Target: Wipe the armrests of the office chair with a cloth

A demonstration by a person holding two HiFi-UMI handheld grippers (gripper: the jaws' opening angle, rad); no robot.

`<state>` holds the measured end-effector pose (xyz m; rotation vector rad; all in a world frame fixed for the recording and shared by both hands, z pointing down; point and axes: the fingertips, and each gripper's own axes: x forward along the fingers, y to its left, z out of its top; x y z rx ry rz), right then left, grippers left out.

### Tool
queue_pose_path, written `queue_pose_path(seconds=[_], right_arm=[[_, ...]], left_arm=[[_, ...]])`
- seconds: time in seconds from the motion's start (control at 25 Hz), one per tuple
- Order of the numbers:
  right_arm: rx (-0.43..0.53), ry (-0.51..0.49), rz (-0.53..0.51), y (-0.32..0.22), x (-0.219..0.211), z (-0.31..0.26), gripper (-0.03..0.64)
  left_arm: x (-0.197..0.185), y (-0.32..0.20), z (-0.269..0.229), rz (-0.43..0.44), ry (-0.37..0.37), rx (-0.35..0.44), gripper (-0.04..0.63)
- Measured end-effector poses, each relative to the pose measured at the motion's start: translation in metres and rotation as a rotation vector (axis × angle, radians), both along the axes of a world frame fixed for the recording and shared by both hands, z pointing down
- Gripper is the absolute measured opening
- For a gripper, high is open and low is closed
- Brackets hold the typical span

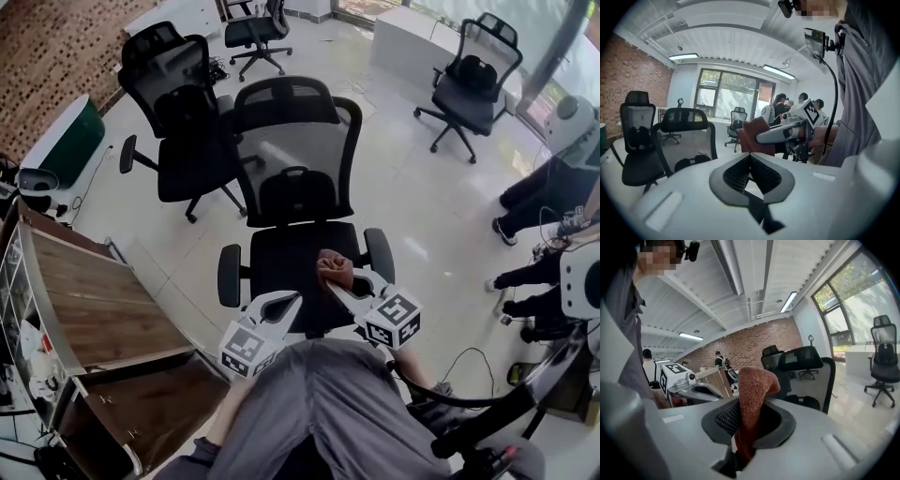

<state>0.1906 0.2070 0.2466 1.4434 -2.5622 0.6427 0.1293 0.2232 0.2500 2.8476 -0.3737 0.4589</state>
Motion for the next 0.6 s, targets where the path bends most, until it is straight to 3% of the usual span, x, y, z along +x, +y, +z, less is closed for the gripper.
queue_pose_path(seconds=[0.28,0.6], right_arm=[[0.045,0.047,-0.100,-0.025,-0.025,-0.010,0.055],[0.046,0.087,-0.096,-0.029,-0.021,-0.013,0.054]], left_arm=[[-0.022,-0.013,0.003,-0.088,-0.007,-0.010,0.015],[-0.021,-0.014,0.006,-0.070,-0.008,-0.015,0.015]])
